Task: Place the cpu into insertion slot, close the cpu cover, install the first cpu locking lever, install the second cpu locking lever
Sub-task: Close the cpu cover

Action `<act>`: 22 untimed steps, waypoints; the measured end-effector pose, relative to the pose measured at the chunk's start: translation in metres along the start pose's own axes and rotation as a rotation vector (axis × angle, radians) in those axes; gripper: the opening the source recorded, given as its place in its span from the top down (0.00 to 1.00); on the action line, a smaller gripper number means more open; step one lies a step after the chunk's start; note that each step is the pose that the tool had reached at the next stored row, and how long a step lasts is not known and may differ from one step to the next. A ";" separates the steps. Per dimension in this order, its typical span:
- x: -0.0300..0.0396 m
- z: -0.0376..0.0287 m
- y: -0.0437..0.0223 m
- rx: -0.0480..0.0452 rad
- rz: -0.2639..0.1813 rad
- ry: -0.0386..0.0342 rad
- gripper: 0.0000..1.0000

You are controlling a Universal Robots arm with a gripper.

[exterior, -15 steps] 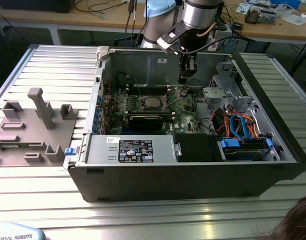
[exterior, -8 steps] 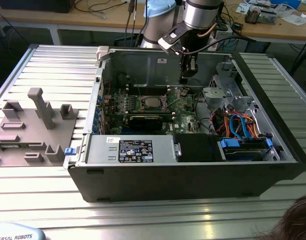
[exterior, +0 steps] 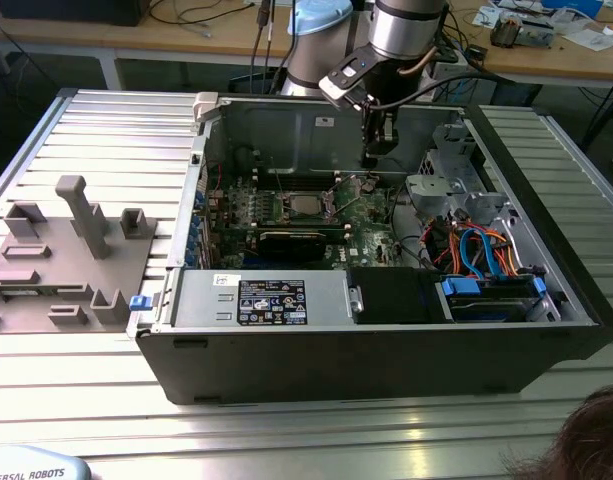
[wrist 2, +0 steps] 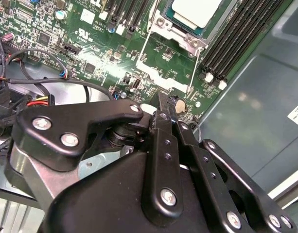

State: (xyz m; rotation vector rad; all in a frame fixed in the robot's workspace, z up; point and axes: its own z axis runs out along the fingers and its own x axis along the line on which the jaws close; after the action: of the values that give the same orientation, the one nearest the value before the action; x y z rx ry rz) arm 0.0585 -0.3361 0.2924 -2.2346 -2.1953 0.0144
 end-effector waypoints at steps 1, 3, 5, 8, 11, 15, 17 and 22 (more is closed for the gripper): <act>0.0000 0.0001 0.0003 0.0000 0.000 0.0000 0.89; 0.0000 0.0003 0.0009 0.0000 0.000 0.0000 0.89; 0.0000 0.0005 0.0017 0.0000 0.000 0.0000 0.89; 0.0000 0.0008 0.0027 0.0000 0.000 -0.0001 0.89; 0.0001 0.0014 0.0037 0.0000 0.000 0.0000 0.89; 0.0001 0.0018 0.0043 0.0000 0.000 0.0000 0.89; 0.0001 0.0020 0.0046 0.0000 0.000 0.0000 0.89; 0.0001 0.0025 0.0056 0.0000 0.000 0.0000 0.89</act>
State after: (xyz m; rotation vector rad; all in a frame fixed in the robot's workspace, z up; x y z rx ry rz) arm 0.0640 -0.3361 0.2898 -2.2346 -2.1952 0.0144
